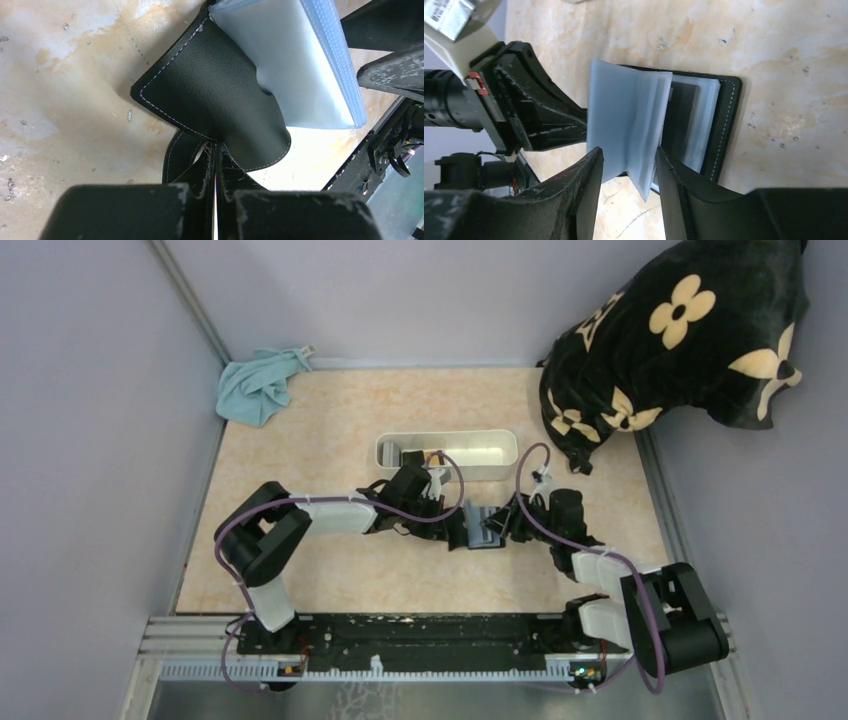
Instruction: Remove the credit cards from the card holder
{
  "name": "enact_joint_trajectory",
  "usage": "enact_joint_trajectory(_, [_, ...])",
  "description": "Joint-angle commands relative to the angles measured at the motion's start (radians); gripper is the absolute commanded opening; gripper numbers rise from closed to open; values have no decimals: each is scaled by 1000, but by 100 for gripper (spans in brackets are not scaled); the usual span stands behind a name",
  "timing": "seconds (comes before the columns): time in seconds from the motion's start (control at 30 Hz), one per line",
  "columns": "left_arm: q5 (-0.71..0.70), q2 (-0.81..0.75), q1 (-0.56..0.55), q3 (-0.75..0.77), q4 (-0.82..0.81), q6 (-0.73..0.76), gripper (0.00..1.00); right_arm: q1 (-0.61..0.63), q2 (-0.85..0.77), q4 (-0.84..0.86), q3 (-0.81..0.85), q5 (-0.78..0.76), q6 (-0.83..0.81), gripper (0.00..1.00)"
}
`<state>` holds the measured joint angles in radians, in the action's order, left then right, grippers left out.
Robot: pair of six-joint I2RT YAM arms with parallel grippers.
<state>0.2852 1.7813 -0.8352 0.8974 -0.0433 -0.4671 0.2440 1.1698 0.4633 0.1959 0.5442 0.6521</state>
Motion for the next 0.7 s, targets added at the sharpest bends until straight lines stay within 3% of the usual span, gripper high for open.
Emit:
enact_joint_trajectory(0.0, [-25,39,-1,-35,54,26,0,7,5,101,7,64,35,44])
enact_joint_trajectory(0.67, [-31,24,-1,-48,53,28,0,100,33,62,67,32,4,44])
